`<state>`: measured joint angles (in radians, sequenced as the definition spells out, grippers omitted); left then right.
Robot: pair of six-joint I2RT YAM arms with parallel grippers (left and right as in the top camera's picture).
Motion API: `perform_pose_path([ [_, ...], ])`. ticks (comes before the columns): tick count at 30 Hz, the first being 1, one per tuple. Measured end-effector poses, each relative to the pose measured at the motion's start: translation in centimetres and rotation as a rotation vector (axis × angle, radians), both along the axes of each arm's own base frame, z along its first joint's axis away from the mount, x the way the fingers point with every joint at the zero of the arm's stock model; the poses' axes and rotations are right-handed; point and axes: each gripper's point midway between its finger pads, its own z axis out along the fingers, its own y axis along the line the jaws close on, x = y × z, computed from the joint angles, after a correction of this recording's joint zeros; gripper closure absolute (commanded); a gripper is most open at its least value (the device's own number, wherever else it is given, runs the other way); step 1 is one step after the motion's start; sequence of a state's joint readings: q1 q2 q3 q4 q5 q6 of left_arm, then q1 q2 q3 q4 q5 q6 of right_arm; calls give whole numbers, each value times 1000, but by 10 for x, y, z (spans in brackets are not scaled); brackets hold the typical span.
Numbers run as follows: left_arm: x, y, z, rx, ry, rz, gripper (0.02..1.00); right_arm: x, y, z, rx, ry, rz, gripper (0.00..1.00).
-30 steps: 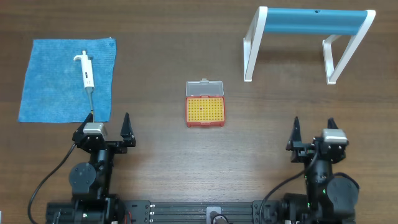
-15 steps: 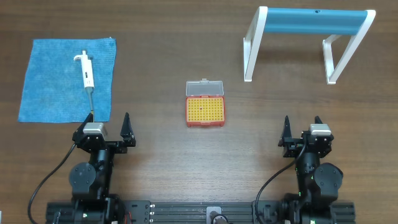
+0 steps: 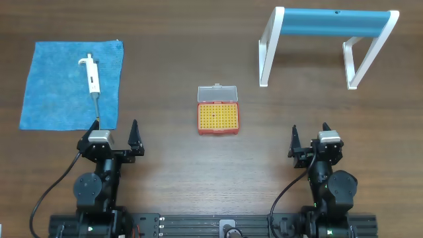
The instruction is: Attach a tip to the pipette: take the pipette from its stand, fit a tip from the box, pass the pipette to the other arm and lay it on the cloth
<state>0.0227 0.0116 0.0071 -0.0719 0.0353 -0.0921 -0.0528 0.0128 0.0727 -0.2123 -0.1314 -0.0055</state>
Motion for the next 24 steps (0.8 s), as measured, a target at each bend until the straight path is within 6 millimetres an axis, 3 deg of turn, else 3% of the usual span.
perform_pose_path([
  [24, 0, 0, 0, 0, 0, 0, 20, 0, 3, 0, 0, 1, 13, 231],
])
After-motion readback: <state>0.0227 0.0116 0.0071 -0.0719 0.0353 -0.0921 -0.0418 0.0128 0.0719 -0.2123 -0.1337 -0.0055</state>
